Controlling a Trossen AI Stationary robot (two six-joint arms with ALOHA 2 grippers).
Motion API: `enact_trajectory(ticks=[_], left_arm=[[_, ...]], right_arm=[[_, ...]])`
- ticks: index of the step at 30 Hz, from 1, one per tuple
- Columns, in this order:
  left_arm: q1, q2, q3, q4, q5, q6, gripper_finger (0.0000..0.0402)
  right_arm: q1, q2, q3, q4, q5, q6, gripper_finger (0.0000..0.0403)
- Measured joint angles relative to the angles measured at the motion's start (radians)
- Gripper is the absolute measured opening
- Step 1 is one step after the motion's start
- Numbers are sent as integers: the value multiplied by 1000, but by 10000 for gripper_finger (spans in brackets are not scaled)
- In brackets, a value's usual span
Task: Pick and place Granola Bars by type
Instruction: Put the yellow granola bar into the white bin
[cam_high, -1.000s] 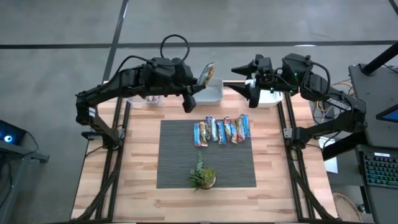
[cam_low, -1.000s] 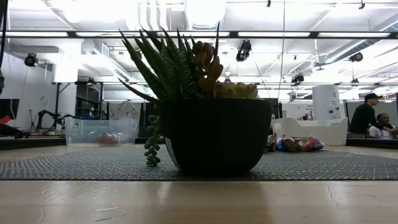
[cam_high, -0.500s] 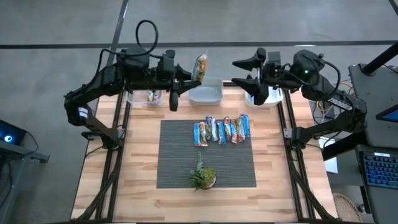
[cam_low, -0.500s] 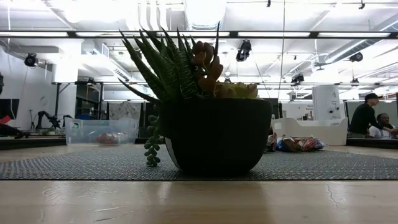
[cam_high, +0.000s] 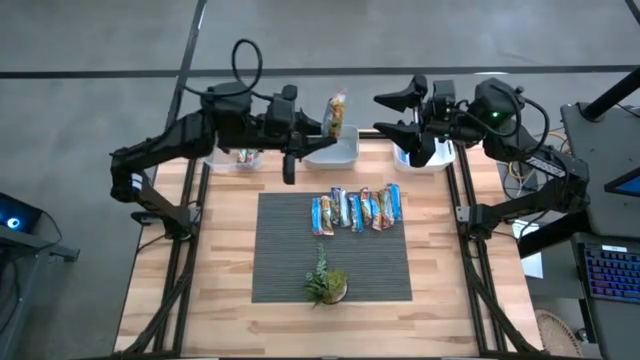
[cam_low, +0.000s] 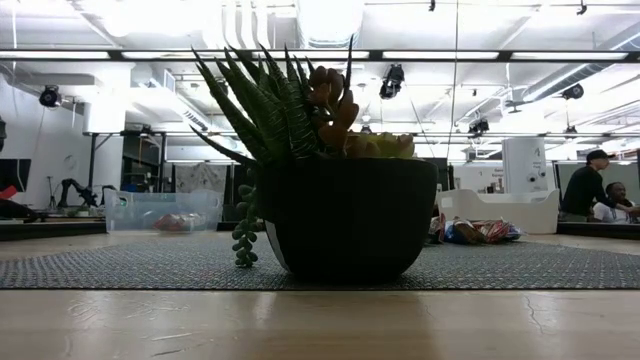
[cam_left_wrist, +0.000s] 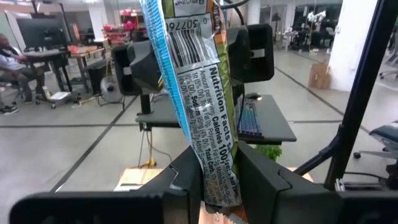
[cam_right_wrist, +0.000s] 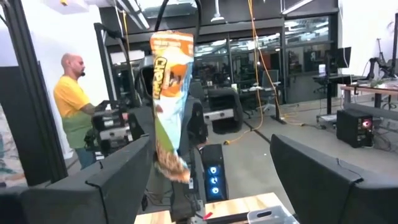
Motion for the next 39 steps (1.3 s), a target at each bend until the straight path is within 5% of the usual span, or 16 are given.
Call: enact_trajectory(ticks=[7,39], left_arm=[[2,-2,-87,189,4,-6,70],[3,2,-118,154,10,-47,70]], right_arm=[[0,4,0,3,-23,32,315],[0,113,-1,150,-148,104,315]])
